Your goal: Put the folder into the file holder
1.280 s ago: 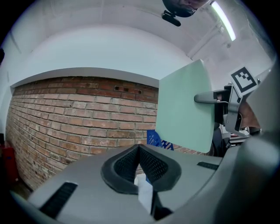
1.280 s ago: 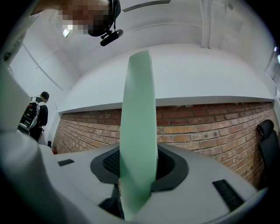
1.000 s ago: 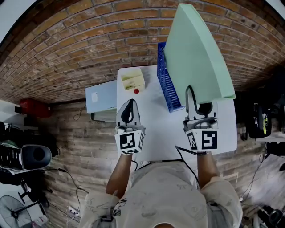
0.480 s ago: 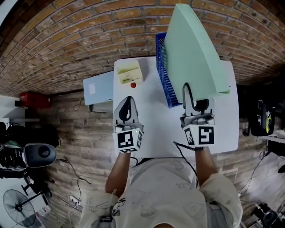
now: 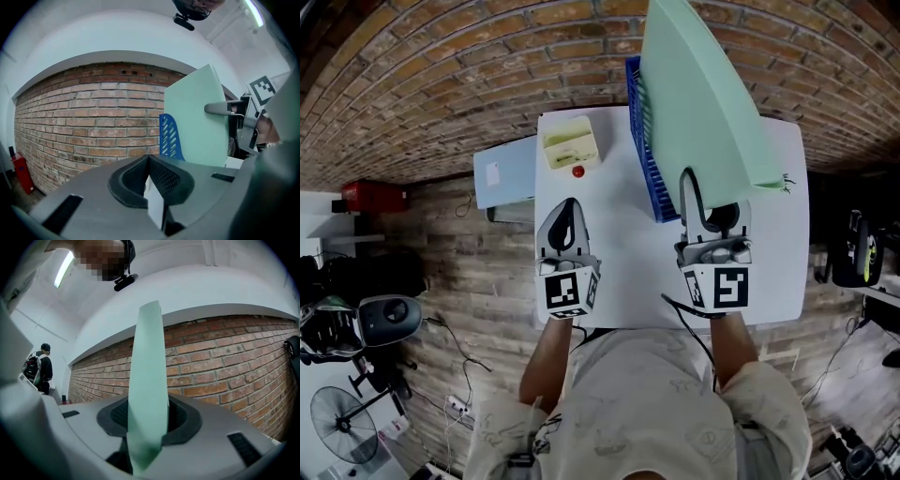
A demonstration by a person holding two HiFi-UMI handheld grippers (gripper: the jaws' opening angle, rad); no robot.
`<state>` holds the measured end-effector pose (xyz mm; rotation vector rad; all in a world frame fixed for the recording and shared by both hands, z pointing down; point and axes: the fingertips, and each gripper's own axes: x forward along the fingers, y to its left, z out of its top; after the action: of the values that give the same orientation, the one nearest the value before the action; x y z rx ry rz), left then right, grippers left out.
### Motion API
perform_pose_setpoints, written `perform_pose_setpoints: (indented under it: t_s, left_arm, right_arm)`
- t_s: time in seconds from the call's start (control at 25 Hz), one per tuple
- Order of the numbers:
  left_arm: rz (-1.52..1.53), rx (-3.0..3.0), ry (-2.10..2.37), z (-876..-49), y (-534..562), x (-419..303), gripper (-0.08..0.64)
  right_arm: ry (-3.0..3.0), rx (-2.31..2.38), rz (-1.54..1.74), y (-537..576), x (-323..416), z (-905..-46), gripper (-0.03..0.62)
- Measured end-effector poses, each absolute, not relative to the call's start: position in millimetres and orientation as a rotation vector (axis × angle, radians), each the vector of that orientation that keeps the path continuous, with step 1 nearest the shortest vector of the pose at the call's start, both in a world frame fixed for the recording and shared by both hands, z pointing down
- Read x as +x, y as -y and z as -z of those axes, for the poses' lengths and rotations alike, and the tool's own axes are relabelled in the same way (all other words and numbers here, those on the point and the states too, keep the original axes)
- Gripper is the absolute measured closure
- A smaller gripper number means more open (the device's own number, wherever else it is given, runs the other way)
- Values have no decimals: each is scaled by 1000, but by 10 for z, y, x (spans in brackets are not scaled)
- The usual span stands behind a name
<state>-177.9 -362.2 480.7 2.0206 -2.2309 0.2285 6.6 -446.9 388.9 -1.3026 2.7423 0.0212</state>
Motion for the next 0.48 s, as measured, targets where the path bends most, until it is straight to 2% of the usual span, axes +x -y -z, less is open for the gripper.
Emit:
perform_pose_setpoints:
  t_s: [0.48]
  left_arm:
    - [-261, 2000, 2214, -4911, 3735, -1747, 551]
  right_arm:
    - [-2695, -1300, -60, 4509, 47, -3928, 437]
